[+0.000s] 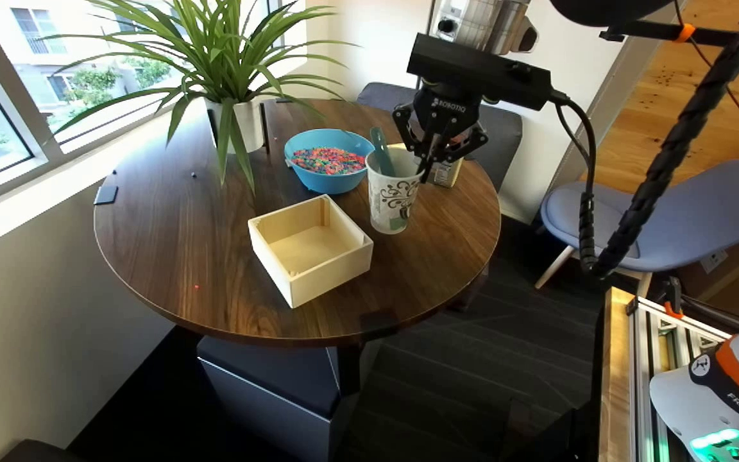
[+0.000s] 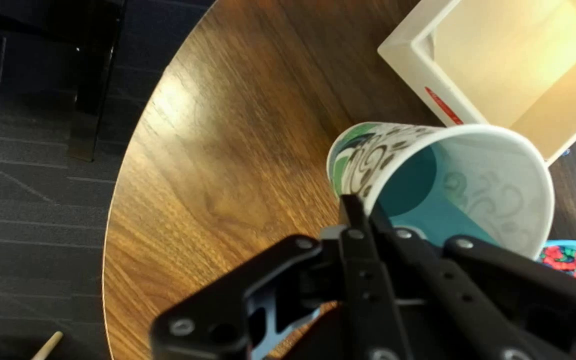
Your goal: Move the cup to the right
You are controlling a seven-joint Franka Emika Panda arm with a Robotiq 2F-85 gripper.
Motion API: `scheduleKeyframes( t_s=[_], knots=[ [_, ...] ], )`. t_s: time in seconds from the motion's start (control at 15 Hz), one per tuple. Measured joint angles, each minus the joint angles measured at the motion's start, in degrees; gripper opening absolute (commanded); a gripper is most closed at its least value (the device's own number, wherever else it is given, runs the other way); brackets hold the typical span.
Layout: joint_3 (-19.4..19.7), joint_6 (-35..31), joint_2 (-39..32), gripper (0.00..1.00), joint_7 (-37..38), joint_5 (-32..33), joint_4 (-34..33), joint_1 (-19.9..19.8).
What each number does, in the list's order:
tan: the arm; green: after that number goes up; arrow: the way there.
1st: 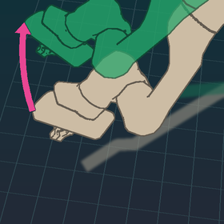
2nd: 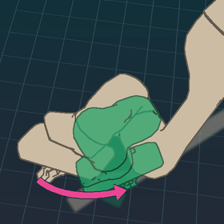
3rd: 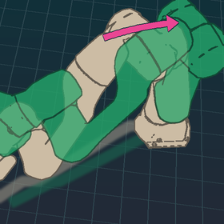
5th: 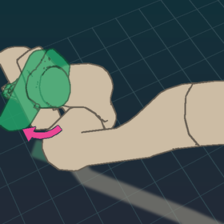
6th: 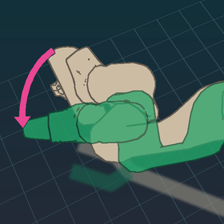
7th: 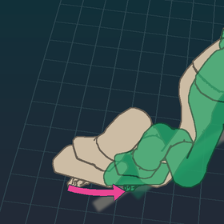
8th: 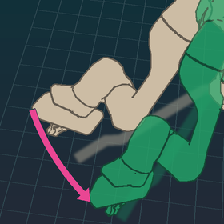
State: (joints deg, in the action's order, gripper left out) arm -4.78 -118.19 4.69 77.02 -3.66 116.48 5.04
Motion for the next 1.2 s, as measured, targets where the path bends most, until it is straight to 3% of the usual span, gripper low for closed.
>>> scheduleKeyframes(
  t_s=[0.27,0.33,0.47,0.8,1.0,1.13,1.2],
  knots=[
    [0.2,-0.7,-0.3,0.01,0.0,-3.0,2.7,-0.4],
    [0.2,-0.7,-0.4,0.28,0.2,-3.3,3.3,-0.5],
    [0.3,-0.7,-0.2,0.34,0.8,-3.8,3.9,-0.7],
    [0.1,-0.7,0.8,0.71,0.5,-3.8,4.6,-0.9],
    [-0.7,-0.7,5.6,0.95,-0.4,-2.9,6.7,-0.7],
    [-1.4,-0.7,10.7,1.0,-0.4,-1.6,9.3,-0.7],
    [-1.6,-0.7,13.7,0.92,-0.5,-1.3,11.0,-0.7]
  ],
)
